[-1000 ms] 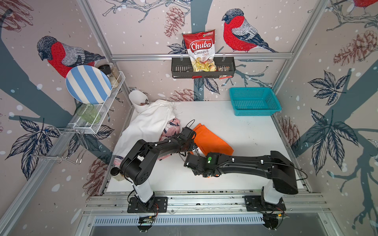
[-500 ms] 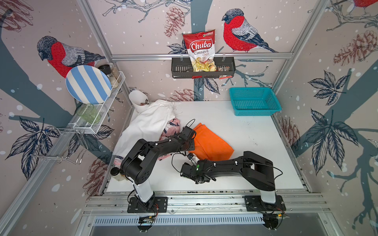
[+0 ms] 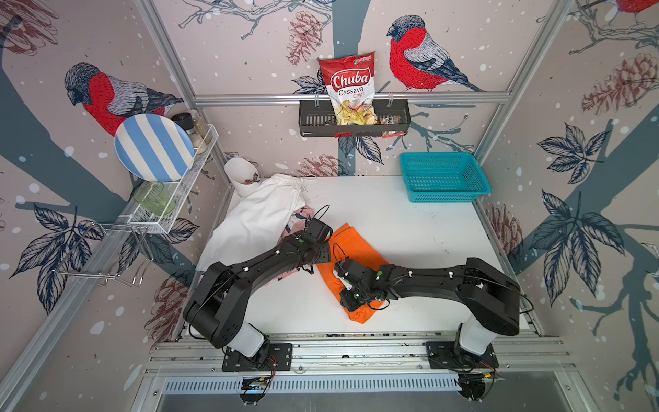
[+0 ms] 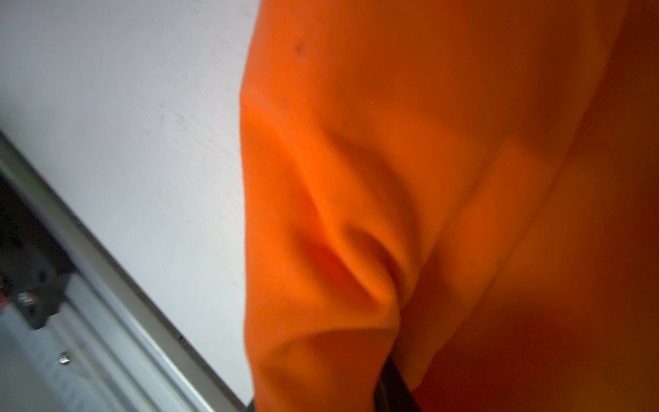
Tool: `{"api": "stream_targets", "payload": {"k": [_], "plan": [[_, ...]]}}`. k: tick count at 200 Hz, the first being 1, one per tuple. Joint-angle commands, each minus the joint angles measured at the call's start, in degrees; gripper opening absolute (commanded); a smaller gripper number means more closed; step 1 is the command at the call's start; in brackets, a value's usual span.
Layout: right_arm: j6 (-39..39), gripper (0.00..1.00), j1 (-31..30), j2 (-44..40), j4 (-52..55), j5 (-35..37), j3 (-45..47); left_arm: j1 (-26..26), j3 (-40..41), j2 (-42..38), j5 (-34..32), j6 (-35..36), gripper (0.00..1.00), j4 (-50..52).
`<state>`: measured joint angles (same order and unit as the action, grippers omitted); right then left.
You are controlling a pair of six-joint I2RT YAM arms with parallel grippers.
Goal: Roll up the shorts
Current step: Roll the shorts at the center of the board.
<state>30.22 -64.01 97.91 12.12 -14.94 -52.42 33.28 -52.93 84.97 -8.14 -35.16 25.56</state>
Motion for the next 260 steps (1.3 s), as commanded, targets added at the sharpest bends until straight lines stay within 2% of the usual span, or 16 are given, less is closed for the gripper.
{"api": "stream_targets", "payload": {"k": [1, 24, 48, 67, 96, 113, 134, 150, 177, 197, 222, 241, 260], "plan": [[4.0, 0.28, 3.1, 0.1, -13.2, -18.2, 4.0, -0.2, 0.7, -3.4, -0.4, -0.9, 0.72, 4.0], [7.8, 0.28, 7.6, 1.6, -23.0, -26.4, 10.1, -0.3, 1.4, -3.8, 1.8, -0.9, 0.73, 3.4], [11.1, 0.27, 11.7, 4.0, -31.2, -32.8, 15.4, 0.1, 1.3, 0.2, 3.7, -1.0, 0.73, 0.5], [11.4, 0.26, 14.3, 5.2, -33.7, -35.0, 18.3, 0.8, 0.0, 3.7, 7.4, -0.5, 0.72, -3.0], [9.5, 0.25, 17.4, 5.3, -32.1, -34.6, 21.3, 1.4, -3.2, 8.3, 5.4, -0.4, 0.7, -3.8], [4.0, 0.31, 17.5, 4.2, -21.9, -26.7, 19.4, 1.1, -3.9, 11.4, 4.7, 0.5, 0.65, -4.0], [1.1, 0.53, 15.9, 0.7, -11.7, -15.8, 16.8, 1.0, -3.9, 15.7, 3.9, 1.3, 0.59, -2.7], [0.5, 0.68, 13.0, -3.3, -4.2, -6.9, 14.1, 1.0, -3.1, 16.4, 3.8, 1.3, 0.58, -3.3], [1.2, 0.84, 7.2, -8.9, 11.3, 13.1, 6.2, 1.0, -1.5, 16.0, 4.1, 1.0, 0.6, -4.2], [3.3, 0.89, 2.1, -9.2, 22.2, 29.2, -1.4, 1.0, -1.1, 15.9, 4.8, 0.8, 0.6, -4.7], [5.9, 0.91, -4.8, -5.6, 30.9, 42.5, -10.9, 1.0, -0.9, 15.6, 5.2, 0.9, 0.61, -5.0], [6.4, 0.91, -9.6, -1.2, 34.6, 47.7, -16.7, 1.0, -0.7, 15.3, 5.2, 1.1, 0.62, -4.9], [5.3, 0.91, -12.4, 4.0, 35.3, 47.2, -20.6, 1.0, -0.4, 15.0, 5.1, 1.1, 0.63, -5.1]]}}
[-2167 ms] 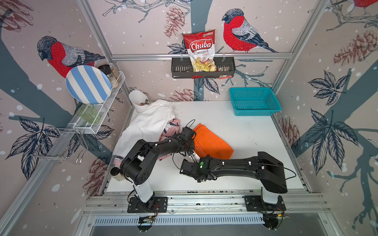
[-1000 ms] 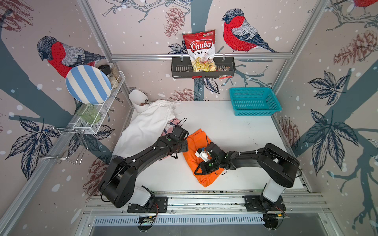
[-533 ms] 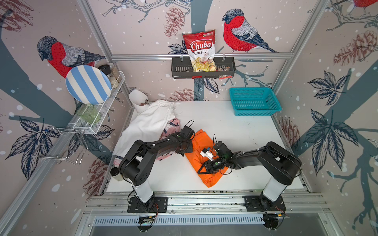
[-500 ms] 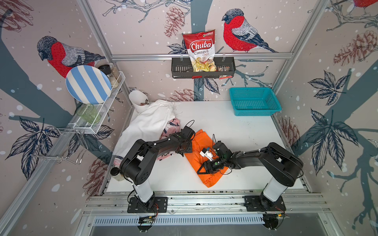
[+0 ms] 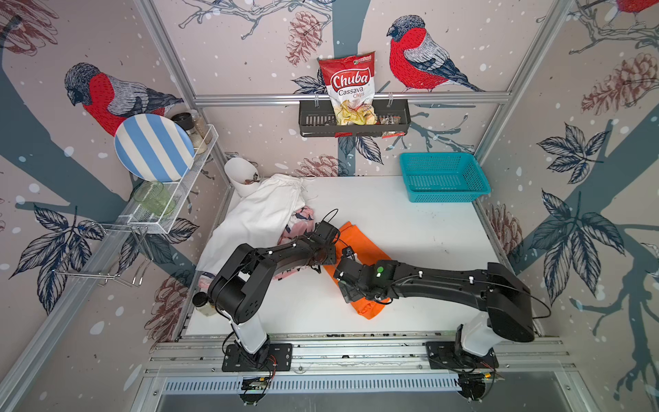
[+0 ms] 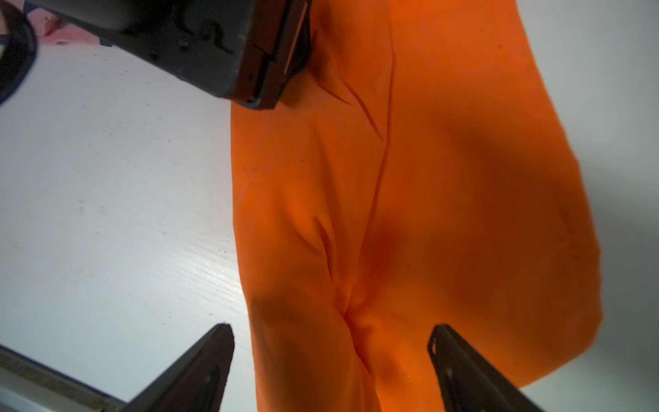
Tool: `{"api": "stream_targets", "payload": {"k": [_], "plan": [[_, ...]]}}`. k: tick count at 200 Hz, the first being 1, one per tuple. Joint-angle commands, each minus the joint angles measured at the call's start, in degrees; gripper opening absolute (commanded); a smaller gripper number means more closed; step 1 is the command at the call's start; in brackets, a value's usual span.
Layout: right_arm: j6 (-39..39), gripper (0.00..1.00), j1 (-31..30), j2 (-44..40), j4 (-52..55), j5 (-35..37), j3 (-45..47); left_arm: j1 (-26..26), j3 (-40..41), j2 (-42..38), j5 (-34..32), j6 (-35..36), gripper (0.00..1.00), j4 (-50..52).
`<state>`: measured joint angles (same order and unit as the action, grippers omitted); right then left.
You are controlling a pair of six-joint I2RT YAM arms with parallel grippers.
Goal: Roll up the shorts
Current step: Roll the shorts at the center of the board.
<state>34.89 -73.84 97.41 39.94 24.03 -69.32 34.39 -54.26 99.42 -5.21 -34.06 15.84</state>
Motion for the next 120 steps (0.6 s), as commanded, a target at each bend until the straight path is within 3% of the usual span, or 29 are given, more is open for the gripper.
{"api": "stream_targets", "payload": {"k": [1, 51, 72, 90, 102, 120], "plan": [[0.6, 0.91, -2.7, 4.9, 7.4, 8.2, -3.9, -0.1, 1.0, 0.5, 2.2, 0.0, 0.63, 4.7], [-0.1, 0.85, -5.6, 17.5, 9.1, 13.2, -8.5, -0.1, 1.2, 0.7, 2.8, -0.2, 0.63, 4.5], [-0.3, 0.68, -4.8, 20.2, 7.2, 13.9, -6.8, -0.1, 1.3, 0.6, 2.7, -0.2, 0.64, 4.6], [-0.9, 0.43, -4.2, 19.2, 4.7, 13.0, -4.7, -0.1, 1.4, -0.1, 2.3, -0.3, 0.64, 4.7], [-2.5, 0.32, -3.9, 16.7, 2.0, 9.9, -3.3, -0.1, 1.6, -1.3, 1.5, -0.5, 0.65, 5.1], [-5.2, 0.24, -2.9, 11.7, -4.1, 0.4, -0.2, -0.1, 1.5, -4.0, -0.3, -1.0, 0.68, 6.3]]}}
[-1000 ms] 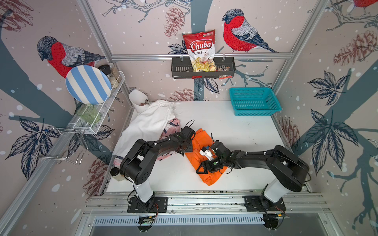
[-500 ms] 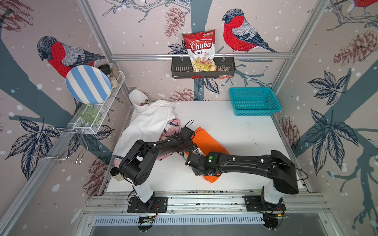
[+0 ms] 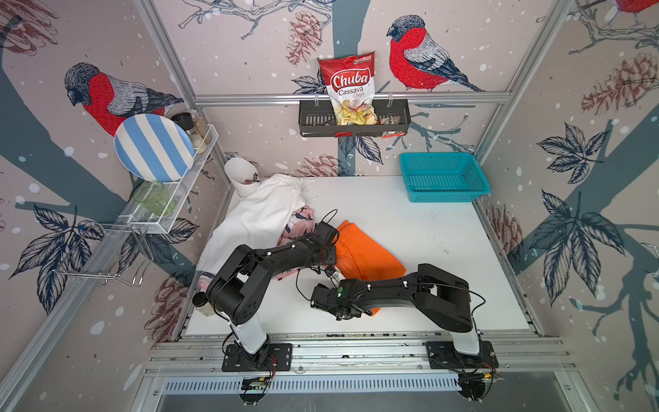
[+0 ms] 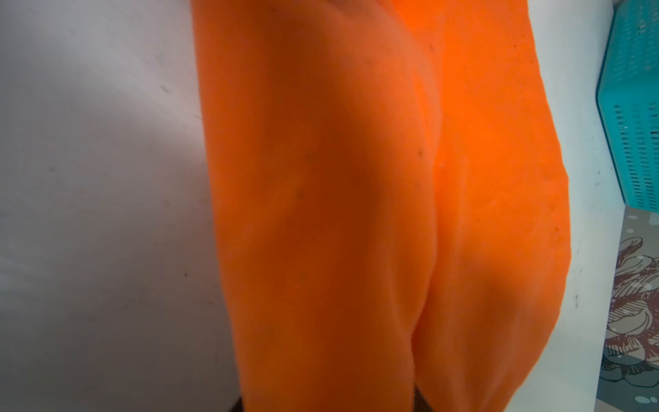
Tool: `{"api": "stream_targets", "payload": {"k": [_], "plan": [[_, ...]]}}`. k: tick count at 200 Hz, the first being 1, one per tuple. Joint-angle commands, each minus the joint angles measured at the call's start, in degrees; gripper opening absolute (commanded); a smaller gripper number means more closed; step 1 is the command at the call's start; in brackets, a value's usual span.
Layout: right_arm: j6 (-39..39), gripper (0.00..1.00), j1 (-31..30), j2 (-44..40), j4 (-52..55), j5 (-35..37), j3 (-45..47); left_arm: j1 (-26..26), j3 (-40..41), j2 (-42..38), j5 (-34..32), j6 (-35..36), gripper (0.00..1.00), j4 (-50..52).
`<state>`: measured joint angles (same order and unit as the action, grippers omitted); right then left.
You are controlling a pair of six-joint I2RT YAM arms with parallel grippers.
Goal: Roll up the shorts
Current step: Roll the shorts at the center of the board.
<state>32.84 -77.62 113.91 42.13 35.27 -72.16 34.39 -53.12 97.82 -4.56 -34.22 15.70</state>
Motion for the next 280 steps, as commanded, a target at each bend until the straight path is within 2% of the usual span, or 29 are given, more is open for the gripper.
{"api": "stream_targets", "payload": {"k": [1, 42, 66, 94, 128, 146, 170, 187, 212, 248, 260, 280], "plan": [[-3.2, 0.24, 1.0, -5.0, -6.6, -11.5, 2.9, -0.1, 0.4, -2.6, -1.0, -0.9, 0.68, 6.5], [-2.9, 0.17, 7.4, -16.3, -23.6, -42.8, 13.7, -0.2, 0.8, -10.7, -4.0, -2.3, 0.71, 11.0], [1.5, 0.16, 13.9, -20.6, -36.9, -60.1, 22.5, -0.2, 1.4, -14.9, -4.2, -3.0, 0.71, 13.2], [5.7, 0.16, 21.2, -21.7, -49.3, -72.6, 30.5, 0.7, 0.5, -16.7, -2.8, -3.4, 0.72, 14.4], [9.0, 0.16, 30.5, -18.9, -59.9, -83.2, 37.9, 4.3, -3.7, -12.3, -3.4, -4.7, 0.71, 14.4], [9.4, 0.16, 35.0, -17.0, -62.8, -86.4, 40.8, 5.1, -6.3, -9.6, -3.3, -5.1, 0.71, 13.6], [6.0, 0.16, 39.0, -15.2, -61.1, -87.5, 42.1, 5.2, -8.8, -5.2, -4.3, -4.3, 0.67, 12.4], [3.1, 0.15, 40.0, -14.5, -58.4, -86.7, 42.3, 4.9, -11.9, -0.8, -5.6, -3.0, 0.57, 12.5], [0.5, 0.13, 40.7, -13.9, -56.3, -85.2, 42.9, 3.4, -15.2, 5.0, -7.7, -1.9, 0.28, 12.3], [-0.4, 0.12, 40.7, -14.4, -55.3, -83.4, 44.0, -1.0, -14.9, 10.2, -7.5, 0.4, 0.24, 10.7], [-0.4, 0.17, 40.4, -15.1, -54.1, -81.7, 43.9, -1.7, -14.8, 11.3, -7.2, 1.4, 0.23, 10.6], [-1.3, 0.34, 39.0, -18.3, -49.6, -76.5, 42.4, -1.9, -14.5, 13.0, -5.7, 2.8, 0.21, 10.1]]}}
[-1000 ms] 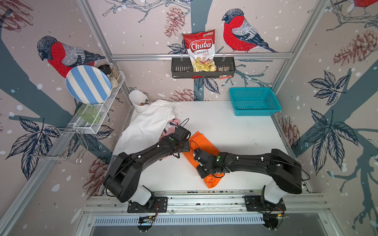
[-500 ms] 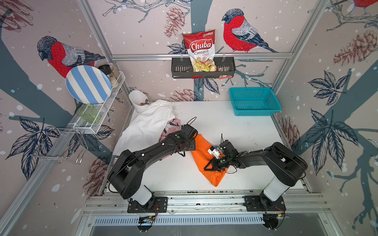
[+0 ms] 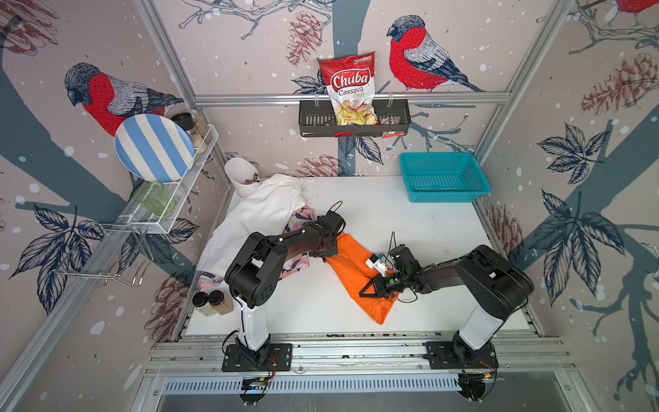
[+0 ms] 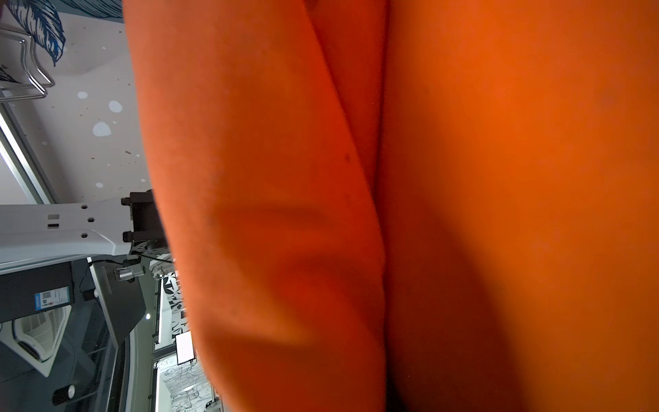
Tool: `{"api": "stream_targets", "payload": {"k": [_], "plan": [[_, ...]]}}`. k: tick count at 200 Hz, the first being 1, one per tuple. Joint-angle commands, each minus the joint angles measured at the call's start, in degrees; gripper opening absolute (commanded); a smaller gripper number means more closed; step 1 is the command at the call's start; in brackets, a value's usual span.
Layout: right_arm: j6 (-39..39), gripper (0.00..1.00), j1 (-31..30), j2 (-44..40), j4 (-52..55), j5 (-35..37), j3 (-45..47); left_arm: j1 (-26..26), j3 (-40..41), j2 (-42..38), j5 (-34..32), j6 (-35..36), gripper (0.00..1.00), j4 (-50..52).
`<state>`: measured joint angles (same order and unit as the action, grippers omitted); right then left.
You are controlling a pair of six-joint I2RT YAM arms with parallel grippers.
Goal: Roll up the shorts
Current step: Roll the shorts at the center of the board.
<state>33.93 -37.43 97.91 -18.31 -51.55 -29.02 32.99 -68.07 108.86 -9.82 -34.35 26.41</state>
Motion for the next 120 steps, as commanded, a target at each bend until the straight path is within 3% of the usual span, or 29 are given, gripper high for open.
{"api": "stream_targets", "payload": {"k": [1, 25, 56, 89, 120], "plan": [[-2.5, 0.35, -1.3, -2.5, 11.1, 10.7, -0.8, -0.5, 0.5, 2.0, -0.2, 2.9, 0.21, -0.6], [-3.5, 0.57, -3.9, -9.1, 20.2, 22.2, -4.2, -0.4, 2.6, 2.1, 1.7, 3.0, 0.2, -2.9], [-5.2, 0.75, -10.2, -15.5, 38.2, 46.0, -13.4, -0.4, 4.7, 1.4, 2.7, 3.1, 0.2, -4.3], [-5.6, 0.8, -21.4, -14.8, 51.6, 70.6, -25.9, -0.3, 4.9, 1.1, 3.7, 3.9, 0.2, -4.5], [-7.5, 0.78, -32.1, -8.1, 57.5, 82.2, -34.7, -0.4, 4.8, 1.2, 3.9, 4.4, 0.2, -4.0]]}}
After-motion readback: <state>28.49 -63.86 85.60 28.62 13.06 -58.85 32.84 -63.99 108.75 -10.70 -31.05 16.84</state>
